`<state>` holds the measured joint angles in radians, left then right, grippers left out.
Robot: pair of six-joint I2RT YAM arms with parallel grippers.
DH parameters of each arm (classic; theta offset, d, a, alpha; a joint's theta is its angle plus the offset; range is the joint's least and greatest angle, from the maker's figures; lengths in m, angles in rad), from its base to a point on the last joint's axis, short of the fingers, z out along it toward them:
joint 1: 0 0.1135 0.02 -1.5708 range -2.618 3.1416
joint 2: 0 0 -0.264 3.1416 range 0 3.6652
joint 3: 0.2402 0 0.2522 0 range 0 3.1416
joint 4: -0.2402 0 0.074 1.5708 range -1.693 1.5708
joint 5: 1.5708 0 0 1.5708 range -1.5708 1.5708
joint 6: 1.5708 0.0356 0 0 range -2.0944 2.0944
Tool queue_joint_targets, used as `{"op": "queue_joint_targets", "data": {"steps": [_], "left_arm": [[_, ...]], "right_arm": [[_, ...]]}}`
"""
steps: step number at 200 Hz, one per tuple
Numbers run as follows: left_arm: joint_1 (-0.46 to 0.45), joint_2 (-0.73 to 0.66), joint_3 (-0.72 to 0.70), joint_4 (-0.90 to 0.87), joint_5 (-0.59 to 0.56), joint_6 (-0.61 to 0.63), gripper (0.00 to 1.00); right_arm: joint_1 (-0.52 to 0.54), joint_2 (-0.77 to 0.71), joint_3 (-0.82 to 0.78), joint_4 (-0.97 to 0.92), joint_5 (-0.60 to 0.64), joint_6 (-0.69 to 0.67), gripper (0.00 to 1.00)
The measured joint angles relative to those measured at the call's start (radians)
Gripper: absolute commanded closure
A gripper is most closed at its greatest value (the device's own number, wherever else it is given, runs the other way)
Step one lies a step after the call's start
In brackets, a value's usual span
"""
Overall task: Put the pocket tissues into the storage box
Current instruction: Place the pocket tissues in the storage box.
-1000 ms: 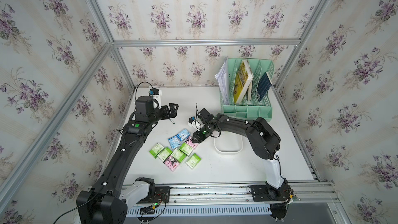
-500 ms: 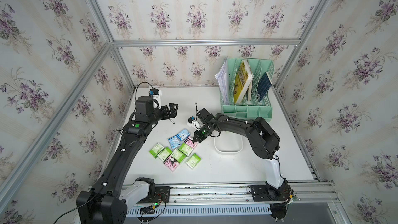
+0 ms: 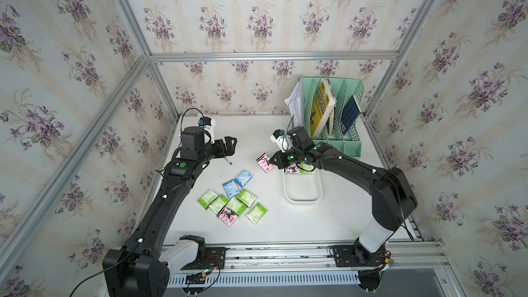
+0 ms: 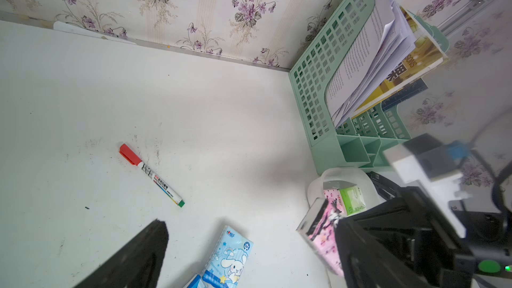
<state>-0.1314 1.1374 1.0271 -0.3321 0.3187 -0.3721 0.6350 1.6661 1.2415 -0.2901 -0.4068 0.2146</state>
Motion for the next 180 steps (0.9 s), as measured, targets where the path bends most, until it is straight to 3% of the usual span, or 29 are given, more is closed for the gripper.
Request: {"op": "queue_joint_targets", "data": {"steps": [54, 107, 180], "left_arm": [[0.0, 0.027, 0.0, 0.024, 0.01, -0.001, 0.01], [0.0, 0.043, 0.0, 0.041, 0.023, -0.004, 0.01], [0.0, 0.038, 0.0, 0.036, 0.021, -0.001, 0.01]], "right_arm": [[-0.211, -0.245, -0.284, 0.029, 0.112, 0.104, 1.0], [-0.219, -0.215, -0.401, 0.024, 0.128, 0.178, 1.0], [-0.206, -0.146, -0.423, 0.073, 0.08, 0.209, 1.0]]}}
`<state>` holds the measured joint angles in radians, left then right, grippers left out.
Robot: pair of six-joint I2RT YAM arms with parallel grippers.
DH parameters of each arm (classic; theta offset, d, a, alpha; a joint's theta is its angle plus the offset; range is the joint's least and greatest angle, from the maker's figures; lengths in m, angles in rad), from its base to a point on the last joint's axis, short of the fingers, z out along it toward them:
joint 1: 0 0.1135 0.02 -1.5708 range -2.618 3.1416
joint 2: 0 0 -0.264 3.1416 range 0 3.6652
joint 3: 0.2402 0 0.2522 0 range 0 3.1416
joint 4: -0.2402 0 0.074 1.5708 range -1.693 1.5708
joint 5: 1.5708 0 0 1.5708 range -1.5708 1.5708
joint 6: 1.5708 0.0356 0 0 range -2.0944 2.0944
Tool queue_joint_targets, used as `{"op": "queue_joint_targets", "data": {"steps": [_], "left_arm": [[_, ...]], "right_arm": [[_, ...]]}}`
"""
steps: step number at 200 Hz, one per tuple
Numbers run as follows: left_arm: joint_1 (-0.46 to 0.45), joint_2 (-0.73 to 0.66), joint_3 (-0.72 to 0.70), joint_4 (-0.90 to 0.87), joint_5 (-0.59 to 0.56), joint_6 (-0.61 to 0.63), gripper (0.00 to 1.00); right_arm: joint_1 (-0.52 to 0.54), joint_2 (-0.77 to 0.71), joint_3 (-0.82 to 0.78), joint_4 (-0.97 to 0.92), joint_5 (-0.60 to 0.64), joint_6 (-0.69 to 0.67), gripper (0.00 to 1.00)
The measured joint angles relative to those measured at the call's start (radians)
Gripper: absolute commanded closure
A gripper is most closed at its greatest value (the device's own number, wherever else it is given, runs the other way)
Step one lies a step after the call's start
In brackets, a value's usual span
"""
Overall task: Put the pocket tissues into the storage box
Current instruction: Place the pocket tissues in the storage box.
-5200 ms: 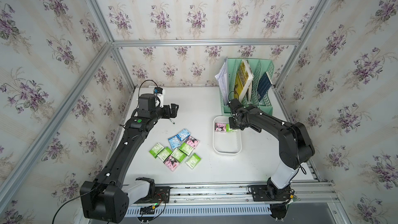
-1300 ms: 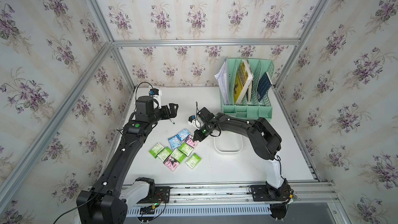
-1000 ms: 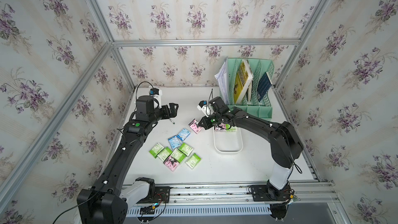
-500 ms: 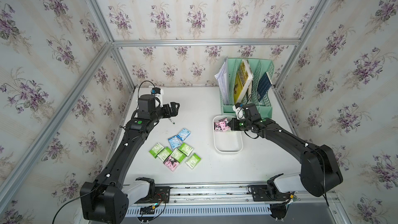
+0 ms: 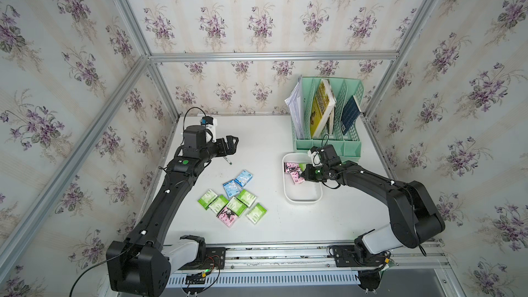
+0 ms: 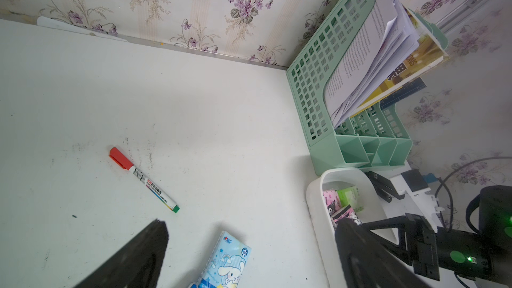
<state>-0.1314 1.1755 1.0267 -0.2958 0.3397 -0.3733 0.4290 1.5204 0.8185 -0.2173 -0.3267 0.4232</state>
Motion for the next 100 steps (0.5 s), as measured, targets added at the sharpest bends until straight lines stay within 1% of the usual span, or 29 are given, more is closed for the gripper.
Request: {"op": "queue_joint_targets", "data": {"steps": [39, 100], "left_arm": [[0.0, -0.01, 0.0, -0.001, -0.008, 0.001, 0.01], [0.0, -0.011, -0.002, -0.002, -0.016, 0.002, 0.01]], "right_arm": [[0.042, 0.03, 0.005, 0.01, -0.009, 0.0, 1.0], [0.048, 0.092, 0.04, 0.009, -0.017, 0.026, 1.0]]}}
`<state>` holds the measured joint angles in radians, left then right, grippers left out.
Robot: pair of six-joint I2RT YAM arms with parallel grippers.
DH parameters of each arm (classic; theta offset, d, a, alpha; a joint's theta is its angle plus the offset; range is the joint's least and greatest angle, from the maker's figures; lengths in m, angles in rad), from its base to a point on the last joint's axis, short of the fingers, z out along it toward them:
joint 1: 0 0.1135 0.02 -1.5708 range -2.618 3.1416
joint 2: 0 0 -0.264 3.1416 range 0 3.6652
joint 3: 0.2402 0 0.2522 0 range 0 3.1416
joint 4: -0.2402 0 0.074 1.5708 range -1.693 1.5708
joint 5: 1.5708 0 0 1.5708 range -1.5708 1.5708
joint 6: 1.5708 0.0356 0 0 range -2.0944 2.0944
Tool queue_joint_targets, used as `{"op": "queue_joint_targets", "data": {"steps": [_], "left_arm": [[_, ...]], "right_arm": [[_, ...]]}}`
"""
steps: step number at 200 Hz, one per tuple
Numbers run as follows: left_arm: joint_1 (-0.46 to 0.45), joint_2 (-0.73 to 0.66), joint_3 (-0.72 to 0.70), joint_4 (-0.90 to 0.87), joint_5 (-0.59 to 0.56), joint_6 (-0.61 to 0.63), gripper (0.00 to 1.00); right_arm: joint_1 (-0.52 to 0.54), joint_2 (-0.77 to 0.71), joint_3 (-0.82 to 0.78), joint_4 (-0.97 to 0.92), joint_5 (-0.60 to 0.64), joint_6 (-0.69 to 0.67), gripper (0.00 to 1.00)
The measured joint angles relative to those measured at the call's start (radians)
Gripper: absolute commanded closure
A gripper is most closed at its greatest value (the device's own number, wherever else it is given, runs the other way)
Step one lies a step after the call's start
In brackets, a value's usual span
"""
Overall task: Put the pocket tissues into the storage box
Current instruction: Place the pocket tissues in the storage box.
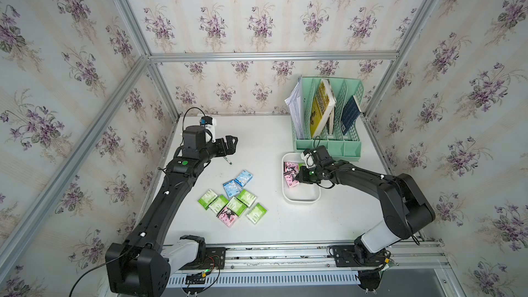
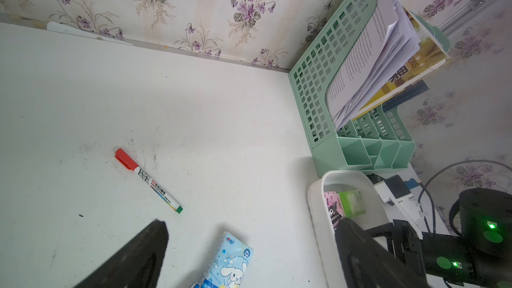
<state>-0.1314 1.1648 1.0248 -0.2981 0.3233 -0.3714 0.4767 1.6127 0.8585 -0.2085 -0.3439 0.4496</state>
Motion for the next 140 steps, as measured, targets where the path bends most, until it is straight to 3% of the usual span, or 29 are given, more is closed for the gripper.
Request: {"op": "queue_joint_targets", "data": {"steps": [22, 52, 83, 140], "left_arm": [[0.0, 0.0, -0.003, -0.002, -0.003, 0.003, 0.01], [0.0, 0.0, -0.008, -0.005, -0.003, 0.006, 0.01], [0.0, 0.0, -0.01, -0.004, -0.004, 0.006, 0.01], [0.0, 0.0, -0.011, -0.002, -0.005, 0.006, 0.01]], "right_arm": [[0.0, 0.029, 0.013, -0.004, -0.002, 0.018, 1.0], [0.005, 0.04, 0.027, -0.008, -0.008, 0.022, 0.81], [0.009, 0.046, 0.052, -0.018, -0.021, 0.02, 0.7], [0.011, 0.055, 0.087, -0.061, -0.092, -0.013, 0.68]]}}
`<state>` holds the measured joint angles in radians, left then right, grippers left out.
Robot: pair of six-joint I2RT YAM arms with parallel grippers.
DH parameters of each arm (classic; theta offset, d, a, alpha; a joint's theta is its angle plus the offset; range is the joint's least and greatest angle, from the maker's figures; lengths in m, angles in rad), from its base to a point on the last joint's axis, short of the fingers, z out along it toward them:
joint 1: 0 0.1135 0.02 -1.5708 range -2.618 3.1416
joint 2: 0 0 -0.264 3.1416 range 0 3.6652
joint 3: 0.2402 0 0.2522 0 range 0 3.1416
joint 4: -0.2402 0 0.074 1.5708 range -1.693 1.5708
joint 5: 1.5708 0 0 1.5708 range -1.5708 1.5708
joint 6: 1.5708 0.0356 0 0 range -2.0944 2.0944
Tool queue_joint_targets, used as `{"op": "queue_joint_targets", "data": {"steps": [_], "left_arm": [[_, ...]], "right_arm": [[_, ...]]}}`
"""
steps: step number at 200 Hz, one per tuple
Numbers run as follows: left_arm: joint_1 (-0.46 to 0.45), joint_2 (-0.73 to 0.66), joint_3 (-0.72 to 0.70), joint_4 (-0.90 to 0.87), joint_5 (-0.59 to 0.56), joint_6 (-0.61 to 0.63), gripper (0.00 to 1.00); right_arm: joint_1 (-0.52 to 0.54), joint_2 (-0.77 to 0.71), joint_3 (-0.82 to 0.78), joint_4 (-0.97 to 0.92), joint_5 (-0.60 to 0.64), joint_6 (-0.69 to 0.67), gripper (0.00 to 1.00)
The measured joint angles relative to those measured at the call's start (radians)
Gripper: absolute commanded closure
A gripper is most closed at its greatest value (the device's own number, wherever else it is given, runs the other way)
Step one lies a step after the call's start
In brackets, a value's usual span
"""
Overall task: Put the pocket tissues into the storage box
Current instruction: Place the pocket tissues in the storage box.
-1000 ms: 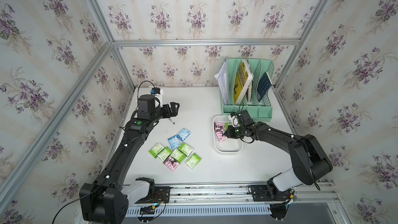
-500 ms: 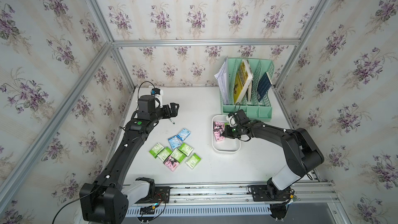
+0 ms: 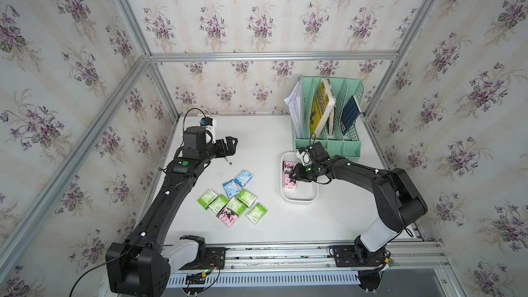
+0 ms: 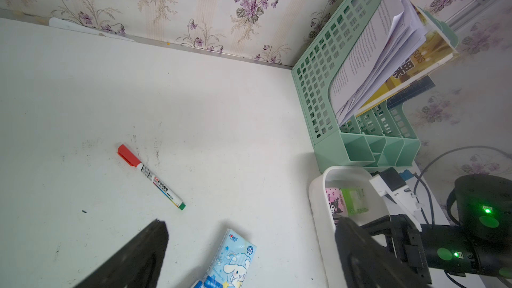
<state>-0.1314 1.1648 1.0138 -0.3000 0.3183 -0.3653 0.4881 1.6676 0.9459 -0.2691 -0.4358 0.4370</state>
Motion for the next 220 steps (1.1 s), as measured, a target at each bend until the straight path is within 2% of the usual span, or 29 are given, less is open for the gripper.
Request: {"op": "queue_joint_targets", "data": {"steps": [40, 66, 126, 177, 220], "left_arm": [[0.0, 0.007, 0.002, 0.0, 0.0, 0.0, 0.01], [0.0, 0.013, 0.01, 0.002, 0.001, 0.0, 0.01], [0.0, 0.016, 0.011, 0.0, 0.003, 0.0, 0.01], [0.0, 0.021, 0.025, -0.003, 0.003, 0.004, 0.01], [0.0, 0.02, 0.025, -0.005, 0.002, 0.011, 0.01]], "right_arm": [[0.0, -0.043, 0.051, -0.053, 0.006, -0.042, 0.67], [0.0, -0.049, 0.088, -0.082, 0.036, -0.076, 0.71], [-0.009, 0.021, 0.052, -0.144, 0.073, -0.1, 0.76], [-0.007, 0.072, 0.061, -0.12, 0.045, -0.092, 0.83], [-0.006, 0.09, 0.083, -0.109, 0.028, -0.092, 0.83]]}}
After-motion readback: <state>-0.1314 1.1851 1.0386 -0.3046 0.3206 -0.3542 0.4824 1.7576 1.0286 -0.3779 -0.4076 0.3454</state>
